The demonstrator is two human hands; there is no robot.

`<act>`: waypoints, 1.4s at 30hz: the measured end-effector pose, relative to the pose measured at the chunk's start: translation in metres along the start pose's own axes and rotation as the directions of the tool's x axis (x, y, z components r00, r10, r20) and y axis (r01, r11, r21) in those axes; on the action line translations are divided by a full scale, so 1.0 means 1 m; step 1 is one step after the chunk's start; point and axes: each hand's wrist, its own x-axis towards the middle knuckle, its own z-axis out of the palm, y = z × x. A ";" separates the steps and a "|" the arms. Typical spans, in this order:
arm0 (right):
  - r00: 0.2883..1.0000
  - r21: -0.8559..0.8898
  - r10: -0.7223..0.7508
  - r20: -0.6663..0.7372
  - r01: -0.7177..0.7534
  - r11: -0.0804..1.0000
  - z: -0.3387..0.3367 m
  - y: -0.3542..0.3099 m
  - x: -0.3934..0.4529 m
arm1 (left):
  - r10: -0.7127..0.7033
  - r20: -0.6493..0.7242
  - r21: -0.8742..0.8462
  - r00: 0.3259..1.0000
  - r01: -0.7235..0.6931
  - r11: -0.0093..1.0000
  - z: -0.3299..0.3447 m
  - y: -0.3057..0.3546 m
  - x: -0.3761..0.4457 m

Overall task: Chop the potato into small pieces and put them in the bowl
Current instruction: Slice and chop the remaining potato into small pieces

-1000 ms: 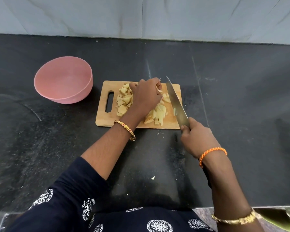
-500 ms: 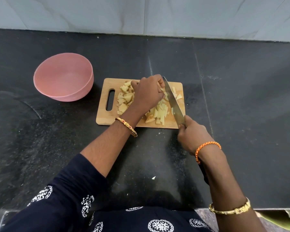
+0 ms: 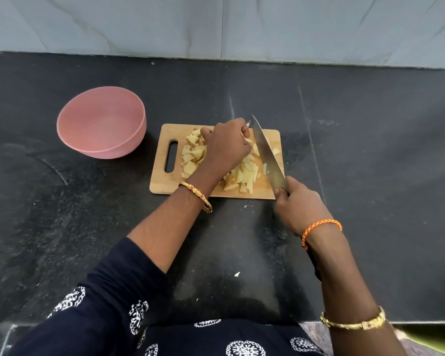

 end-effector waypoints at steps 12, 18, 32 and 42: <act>0.997 0.011 0.000 0.076 -0.001 1.000 0.006 -0.001 0.013 | 0.002 0.017 -0.062 1.000 -0.001 0.998 -0.001 -0.004 0.001; 0.994 0.050 -0.009 0.108 0.003 0.999 0.008 0.015 0.000 | 0.010 0.009 -0.012 1.000 -0.009 1.000 -0.001 0.001 -0.001; 0.985 0.618 -0.173 0.017 0.125 0.776 -0.003 0.007 -0.003 | -0.112 0.216 -0.536 0.970 0.213 0.817 -0.023 0.025 -0.042; 0.986 0.442 -0.125 -0.108 0.160 0.883 -0.003 0.024 0.001 | -0.015 0.025 -0.254 1.000 0.021 0.967 -0.036 0.002 -0.037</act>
